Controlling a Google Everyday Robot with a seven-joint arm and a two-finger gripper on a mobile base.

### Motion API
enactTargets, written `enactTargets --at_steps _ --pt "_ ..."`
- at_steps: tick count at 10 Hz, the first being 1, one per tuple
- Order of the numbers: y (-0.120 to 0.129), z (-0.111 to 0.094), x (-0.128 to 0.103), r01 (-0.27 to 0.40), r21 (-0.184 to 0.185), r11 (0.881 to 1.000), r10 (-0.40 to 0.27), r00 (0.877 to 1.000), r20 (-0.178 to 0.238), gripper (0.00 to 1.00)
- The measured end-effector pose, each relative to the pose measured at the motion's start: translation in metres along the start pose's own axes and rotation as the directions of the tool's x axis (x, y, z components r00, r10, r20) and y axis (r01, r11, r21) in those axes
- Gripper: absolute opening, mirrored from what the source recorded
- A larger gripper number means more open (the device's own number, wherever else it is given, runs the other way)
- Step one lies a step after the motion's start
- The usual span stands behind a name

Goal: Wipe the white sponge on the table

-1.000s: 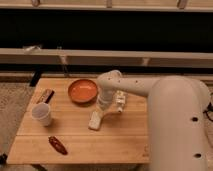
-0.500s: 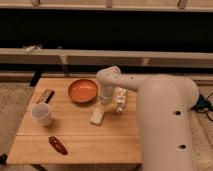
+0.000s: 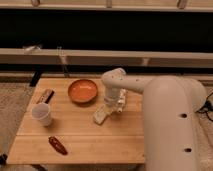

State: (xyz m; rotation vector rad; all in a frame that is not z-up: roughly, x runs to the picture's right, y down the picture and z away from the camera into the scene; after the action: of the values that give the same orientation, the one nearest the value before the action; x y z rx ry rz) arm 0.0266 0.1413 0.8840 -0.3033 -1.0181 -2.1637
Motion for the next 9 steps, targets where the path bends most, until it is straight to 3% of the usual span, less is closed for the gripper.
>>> enactTargets --at_steps 2,6,9 --pt "0.0 0.002 -0.009 -0.001 -0.001 1.0 0.001 1.0 0.0 0.0" --pt "-0.002 0.006 -0.067 0.002 0.016 1.0 -0.002 1.0 0.001 0.0" --pt "-0.019 -0.009 -0.067 0.048 0.017 0.999 -0.048 0.999 -0.027 0.0"
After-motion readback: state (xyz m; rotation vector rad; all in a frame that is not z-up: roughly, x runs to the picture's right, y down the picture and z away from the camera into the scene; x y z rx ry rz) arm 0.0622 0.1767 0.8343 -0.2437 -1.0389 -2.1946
